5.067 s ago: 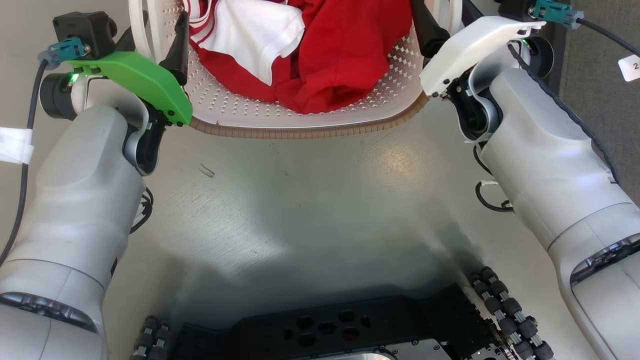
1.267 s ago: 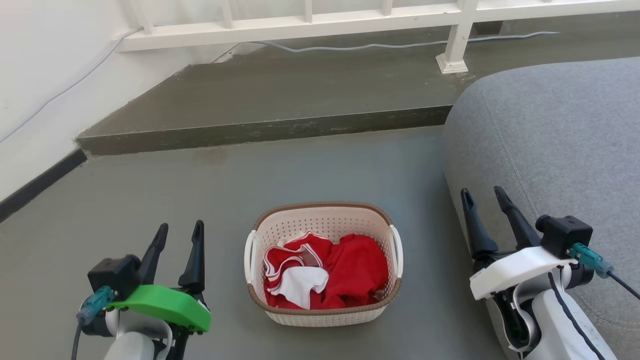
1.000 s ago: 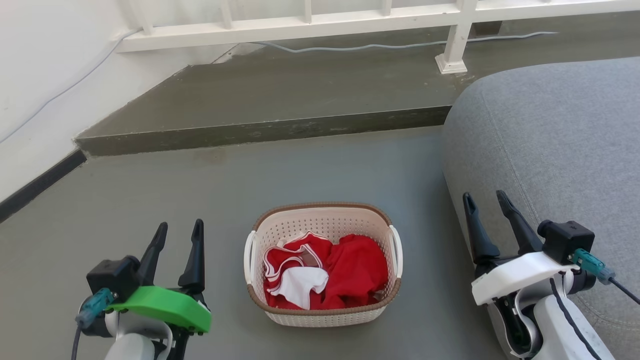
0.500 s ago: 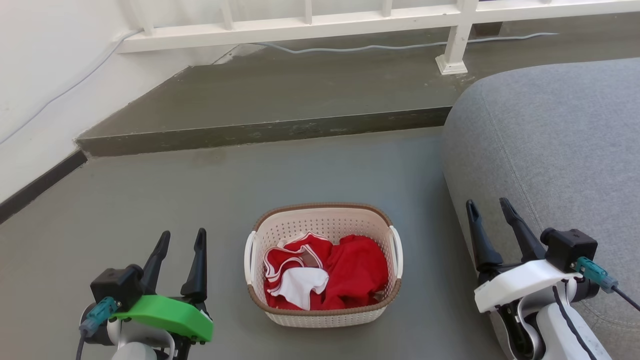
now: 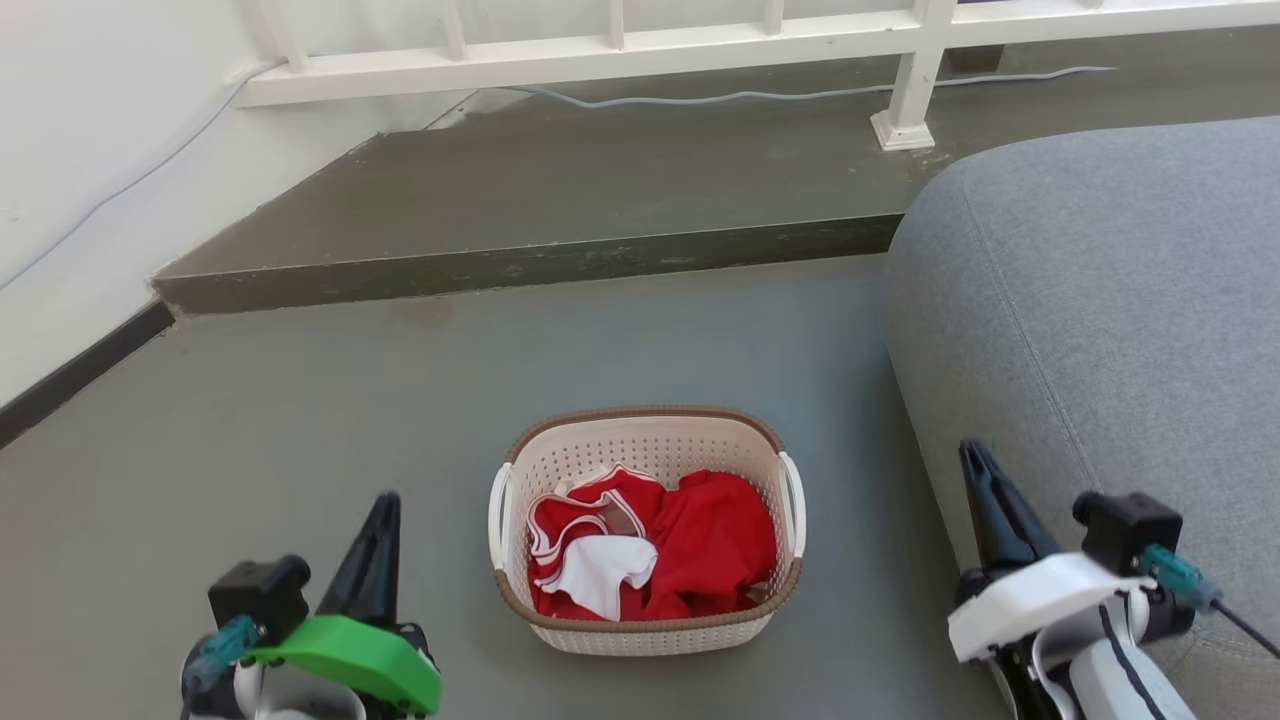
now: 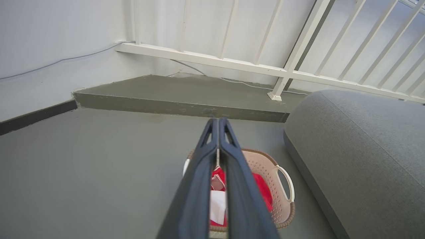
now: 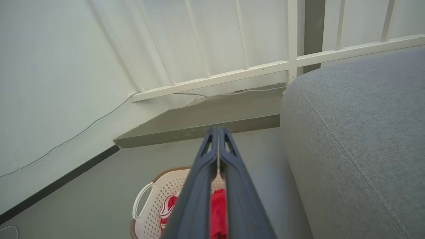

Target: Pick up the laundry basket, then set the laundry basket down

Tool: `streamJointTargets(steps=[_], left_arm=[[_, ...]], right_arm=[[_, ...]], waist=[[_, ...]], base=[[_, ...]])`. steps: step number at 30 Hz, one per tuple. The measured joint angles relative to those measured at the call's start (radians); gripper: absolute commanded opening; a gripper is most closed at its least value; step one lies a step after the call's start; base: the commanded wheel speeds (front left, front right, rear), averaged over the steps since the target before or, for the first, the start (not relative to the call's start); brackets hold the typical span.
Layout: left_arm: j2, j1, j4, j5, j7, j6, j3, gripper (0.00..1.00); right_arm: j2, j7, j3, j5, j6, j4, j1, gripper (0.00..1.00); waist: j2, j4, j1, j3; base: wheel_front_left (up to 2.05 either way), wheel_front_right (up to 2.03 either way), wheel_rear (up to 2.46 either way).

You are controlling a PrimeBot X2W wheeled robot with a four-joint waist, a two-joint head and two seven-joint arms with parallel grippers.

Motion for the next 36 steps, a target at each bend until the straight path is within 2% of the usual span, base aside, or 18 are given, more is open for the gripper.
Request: streamJointTargets(steps=[8, 18, 36], left_arm=[[-0.001, 0.016, 0.0, -0.059, 0.009, 0.0, 0.002, 0.0], [-0.001, 0.016, -0.008, -0.2, 0.041, 0.0, 0.029, 0.0], [-0.001, 0.016, -0.015, -0.411, 0.105, 0.0, 0.07, 0.0]], right_arm=[[0.001, 0.017, -0.014, 0.055, 0.0, 0.008, 0.015, 0.0], [0.003, 0.059, -0.043, 0.225, 0.001, 0.009, 0.013, 0.0], [0.01, 0.126, -0.096, 0.449, 0.003, 0.008, 0.007, 0.0]], waist=[[0.0, 0.002, 0.0, -0.001], [0.0, 0.006, 0.0, -0.001], [0.0, 0.011, 0.0, -0.003]], base=[[0.0, 0.0, 0.0], [0.0, 0.0, 0.0], [0.0, 0.0, 0.0]])
